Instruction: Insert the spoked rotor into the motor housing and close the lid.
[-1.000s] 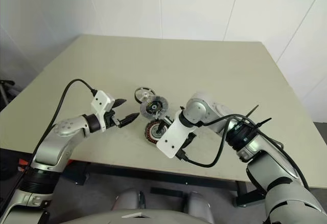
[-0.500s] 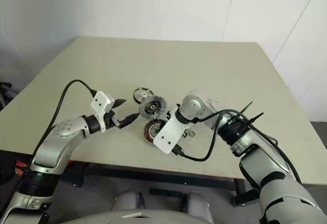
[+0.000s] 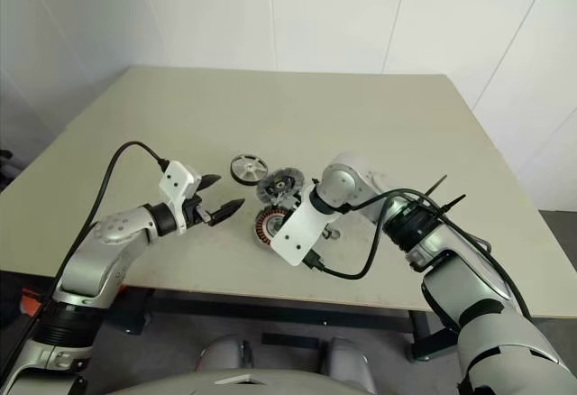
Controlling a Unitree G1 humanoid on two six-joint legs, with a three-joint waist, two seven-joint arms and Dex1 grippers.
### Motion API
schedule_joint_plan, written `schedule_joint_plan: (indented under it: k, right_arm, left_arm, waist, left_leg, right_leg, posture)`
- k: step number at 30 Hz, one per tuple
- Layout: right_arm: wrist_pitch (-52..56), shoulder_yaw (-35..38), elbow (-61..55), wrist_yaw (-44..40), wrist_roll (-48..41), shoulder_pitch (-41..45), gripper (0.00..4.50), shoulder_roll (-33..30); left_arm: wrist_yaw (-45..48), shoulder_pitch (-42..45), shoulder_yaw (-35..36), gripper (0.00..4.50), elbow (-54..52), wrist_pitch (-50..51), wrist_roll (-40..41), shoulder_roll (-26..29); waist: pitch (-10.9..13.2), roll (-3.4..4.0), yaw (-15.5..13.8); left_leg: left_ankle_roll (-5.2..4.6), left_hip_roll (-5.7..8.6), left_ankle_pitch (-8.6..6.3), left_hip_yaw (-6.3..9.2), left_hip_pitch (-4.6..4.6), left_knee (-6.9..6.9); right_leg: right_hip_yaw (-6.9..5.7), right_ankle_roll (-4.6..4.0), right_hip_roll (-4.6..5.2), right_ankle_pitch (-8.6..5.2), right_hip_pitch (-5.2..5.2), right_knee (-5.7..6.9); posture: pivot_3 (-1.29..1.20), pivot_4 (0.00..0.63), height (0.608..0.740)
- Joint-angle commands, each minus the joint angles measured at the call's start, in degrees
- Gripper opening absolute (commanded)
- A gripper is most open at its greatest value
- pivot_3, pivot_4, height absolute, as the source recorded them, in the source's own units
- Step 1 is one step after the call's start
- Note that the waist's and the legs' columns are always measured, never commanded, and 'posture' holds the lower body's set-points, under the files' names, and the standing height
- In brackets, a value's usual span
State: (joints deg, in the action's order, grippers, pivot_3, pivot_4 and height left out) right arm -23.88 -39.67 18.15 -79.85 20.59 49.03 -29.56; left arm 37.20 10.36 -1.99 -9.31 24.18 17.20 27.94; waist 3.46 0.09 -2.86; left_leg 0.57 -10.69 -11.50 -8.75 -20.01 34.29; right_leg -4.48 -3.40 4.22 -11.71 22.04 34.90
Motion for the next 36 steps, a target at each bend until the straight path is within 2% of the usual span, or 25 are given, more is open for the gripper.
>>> schedule_joint_plan:
  k: [1, 4, 9, 11, 14, 24, 36]
  right_arm:
    - [0.48, 3.67, 3.14, 2.28, 0.55, 5.02, 1.83, -0.78]
    - [-0.89, 3.84, 10.01, 5.77, 2.88, 8.72, 1.83, -0.61]
    - [-3.44, 2.83, 22.98, 12.43, 7.17, 14.65, 1.83, 0.17]
    - [-4.84, 1.89, 28.06, 15.85, 9.83, 16.75, 1.83, 0.28]
    - [-6.6, 1.91, 31.45, 16.76, 10.68, 17.71, 1.83, 0.76]
    - [-8.17, 2.8, 28.72, 13.48, 9.97, 15.36, 1.83, -0.14]
    - [-7.92, 3.94, 22.04, 11.39, 9.05, 11.52, 1.83, -5.41]
  left_arm:
    - [0.15, 1.14, 0.4, 4.5, -0.71, -1.26, -0.41, -0.01]
    - [0.23, 0.99, 0.14, 4.5, -0.82, -1.29, -0.6, -0.24]
    - [0.4, 1.0, 0.11, 4.5, -0.81, -1.25, -0.82, -0.35]
    - [0.45, 0.85, 0.08, 4.5, -1.01, -1.2, -0.91, -0.25]
    - [0.5, 0.46, 0.42, 4.5, -1.19, -1.25, -1.01, 0.11]
    - [0.37, 0.45, 0.39, 4.5, -1.31, -1.12, -1.07, 0.28]
    - [0.76, 0.88, -0.39, 4.5, -0.22, -1.4, -1.46, -0.27]
  waist:
    - [0.0, 0.0, 0.01]
    - [0.01, 0.01, 0.14]
    - [0.01, 0.01, 0.16]
    - [0.02, 0.03, 0.14]
    - [0.04, 0.04, 0.15]
    - [0.07, 0.1, 0.29]
    - [0.08, 0.09, 0.14]
  left_leg:
    - [0.0, 0.0, 0.0, 0.0, -0.04, 0.0]
    - [0.0, 0.0, 0.0, -0.01, -0.22, 0.0]
    - [-0.02, 0.0, 0.0, 0.0, -1.05, 0.01]
    - [-0.04, 0.0, -0.01, -0.01, -1.21, 0.02]
    - [-0.08, 0.0, -0.03, -0.01, -1.32, 0.02]
    - [-0.07, -0.04, -0.03, -0.02, -1.31, 0.18]
    - [-0.08, -0.08, -0.04, 0.0, -1.28, 0.57]
  right_leg:
    - [0.0, -0.01, 0.0, 0.01, 0.04, 0.0]
    - [0.0, -0.41, 0.0, 0.23, 0.18, 0.0]
    - [-0.03, -0.47, 0.0, 0.27, 0.93, 0.0]
    - [-0.05, -0.47, 0.0, 0.27, 1.07, 0.0]
    - [-0.06, -0.48, 0.0, 0.26, 1.15, -0.03]
    - [-0.06, -0.48, 0.0, 0.26, 1.18, 0.16]
    - [-0.02, -0.48, 0.0, 0.26, 1.16, 0.54]
  posture:
    - [0.0, 0.0, 0.74]
    - [0.0, 0.0, 0.74]
    - [0.0, 0.0, 0.74]
    - [0.0, 0.0, 0.74]
    - [0.0, 0.0, 0.74]
    - [0.0, 0.0, 0.74]
    - [0.0, 0.0, 0.74]
